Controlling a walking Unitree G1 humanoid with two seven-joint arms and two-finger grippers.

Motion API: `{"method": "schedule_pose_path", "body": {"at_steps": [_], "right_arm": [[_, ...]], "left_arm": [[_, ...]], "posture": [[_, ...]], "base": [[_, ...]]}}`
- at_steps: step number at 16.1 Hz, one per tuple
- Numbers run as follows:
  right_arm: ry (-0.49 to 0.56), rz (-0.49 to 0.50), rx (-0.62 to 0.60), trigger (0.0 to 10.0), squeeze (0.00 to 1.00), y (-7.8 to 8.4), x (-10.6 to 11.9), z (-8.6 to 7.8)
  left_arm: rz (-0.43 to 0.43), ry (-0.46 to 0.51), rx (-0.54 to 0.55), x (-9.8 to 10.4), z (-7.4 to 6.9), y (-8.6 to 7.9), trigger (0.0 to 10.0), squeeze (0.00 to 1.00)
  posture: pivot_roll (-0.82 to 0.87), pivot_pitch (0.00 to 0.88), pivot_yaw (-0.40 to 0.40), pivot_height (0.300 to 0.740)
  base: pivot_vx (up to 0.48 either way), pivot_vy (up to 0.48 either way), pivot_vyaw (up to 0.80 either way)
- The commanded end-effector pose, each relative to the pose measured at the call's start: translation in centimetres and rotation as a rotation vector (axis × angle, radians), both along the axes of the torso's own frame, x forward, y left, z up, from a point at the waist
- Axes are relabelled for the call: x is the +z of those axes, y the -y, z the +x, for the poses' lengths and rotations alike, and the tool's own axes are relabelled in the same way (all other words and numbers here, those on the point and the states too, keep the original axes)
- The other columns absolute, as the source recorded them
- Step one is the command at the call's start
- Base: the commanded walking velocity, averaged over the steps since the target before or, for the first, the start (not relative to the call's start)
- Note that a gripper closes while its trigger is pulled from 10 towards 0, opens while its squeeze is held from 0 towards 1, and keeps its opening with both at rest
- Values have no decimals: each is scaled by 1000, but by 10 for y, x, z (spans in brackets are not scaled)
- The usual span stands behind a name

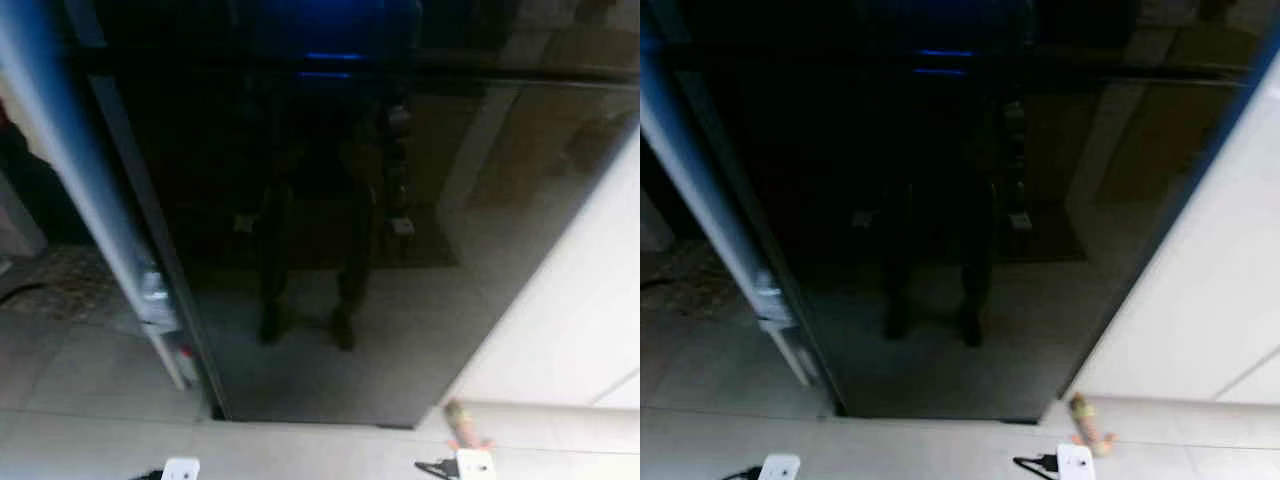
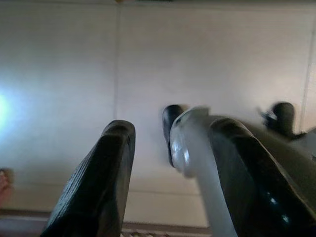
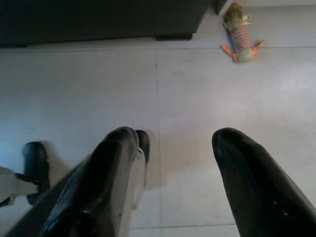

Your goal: Restocking fridge

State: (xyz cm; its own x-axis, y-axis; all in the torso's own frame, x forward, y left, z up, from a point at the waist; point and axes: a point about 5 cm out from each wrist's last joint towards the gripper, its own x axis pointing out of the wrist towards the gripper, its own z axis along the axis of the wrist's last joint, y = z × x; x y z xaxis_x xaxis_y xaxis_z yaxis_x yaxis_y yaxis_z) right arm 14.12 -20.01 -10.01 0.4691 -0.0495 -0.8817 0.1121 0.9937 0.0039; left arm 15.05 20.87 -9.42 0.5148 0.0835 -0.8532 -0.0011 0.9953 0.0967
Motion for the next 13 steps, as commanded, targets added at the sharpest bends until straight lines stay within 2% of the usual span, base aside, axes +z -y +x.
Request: {"method": "schedule_pose_path", "body": {"at_steps": [1,13], "right_arm": [[11,12,-1,10000,0,-5,1,3],[14,9,3,10000,0,-5,3,10]], "left_arm": [[16,-23,3,-1,-7,-7,10000,0],[13,-7,-3,2,2,-6,10000,0]], "posture": [[-106,0,-59,740],[-72,0,-72,740]], "base": [[0,476,0],[0,476,0]]}}
